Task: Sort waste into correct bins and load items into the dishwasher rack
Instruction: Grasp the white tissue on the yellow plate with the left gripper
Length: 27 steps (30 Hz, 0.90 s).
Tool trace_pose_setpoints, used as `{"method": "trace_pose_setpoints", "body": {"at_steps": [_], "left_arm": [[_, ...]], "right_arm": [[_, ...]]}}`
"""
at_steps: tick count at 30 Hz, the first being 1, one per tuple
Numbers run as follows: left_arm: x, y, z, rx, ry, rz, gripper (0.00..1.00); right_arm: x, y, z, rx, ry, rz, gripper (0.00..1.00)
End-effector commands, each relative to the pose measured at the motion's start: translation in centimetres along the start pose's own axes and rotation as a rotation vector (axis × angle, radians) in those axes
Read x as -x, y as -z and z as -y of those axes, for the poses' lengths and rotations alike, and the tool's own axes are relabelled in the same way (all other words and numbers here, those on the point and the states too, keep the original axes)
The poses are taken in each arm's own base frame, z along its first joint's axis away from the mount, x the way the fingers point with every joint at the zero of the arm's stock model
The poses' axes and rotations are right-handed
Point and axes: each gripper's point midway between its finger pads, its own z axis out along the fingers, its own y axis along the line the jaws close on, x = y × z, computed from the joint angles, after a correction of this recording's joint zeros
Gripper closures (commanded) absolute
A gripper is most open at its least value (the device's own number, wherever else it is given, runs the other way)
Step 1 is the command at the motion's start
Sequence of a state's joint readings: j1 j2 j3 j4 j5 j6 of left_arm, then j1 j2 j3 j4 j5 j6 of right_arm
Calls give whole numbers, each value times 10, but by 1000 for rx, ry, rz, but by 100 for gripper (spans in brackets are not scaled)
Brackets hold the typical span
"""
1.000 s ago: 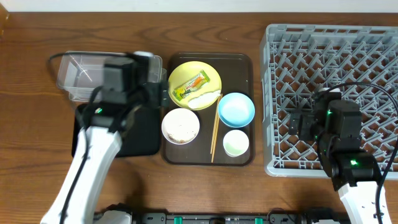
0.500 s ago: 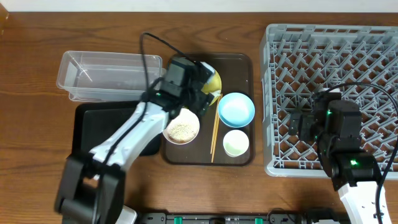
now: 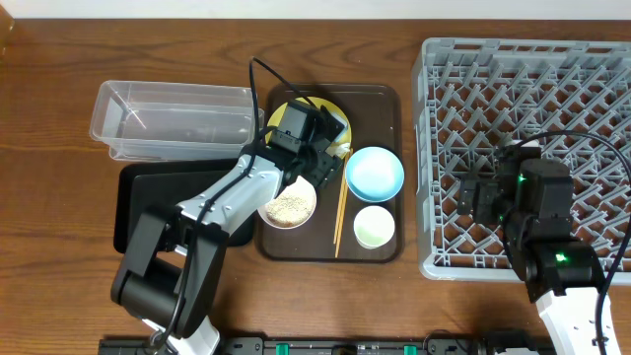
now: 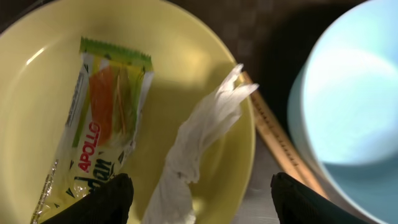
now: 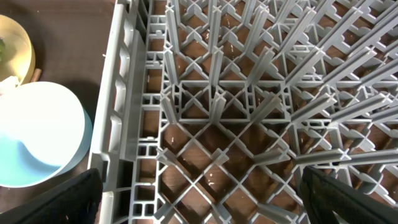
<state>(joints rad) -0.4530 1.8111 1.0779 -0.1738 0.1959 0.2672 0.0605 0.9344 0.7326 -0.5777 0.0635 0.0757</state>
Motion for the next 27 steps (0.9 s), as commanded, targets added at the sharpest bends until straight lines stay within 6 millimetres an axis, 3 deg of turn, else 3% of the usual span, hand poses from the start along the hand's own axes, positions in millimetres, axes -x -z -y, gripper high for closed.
{"method": "trace_pose_setpoints", "body": {"at_steps": [1,9,14,27], "left_arm": [[2,-6,-11,54,-13,-9,27],[-8,-17,-10,46,-8,-43,33],[-8,-19,-11,47,-5,-39,47],[-3,-18,-12,51,-7,-22,46]], "right_arm": [[8,3,-2,6,-11,17,1],[8,4,-2,6,-11,17,1],[8,4,-2,6,-11,17,1],[8,4,-2,6,-11,17,1]]}}
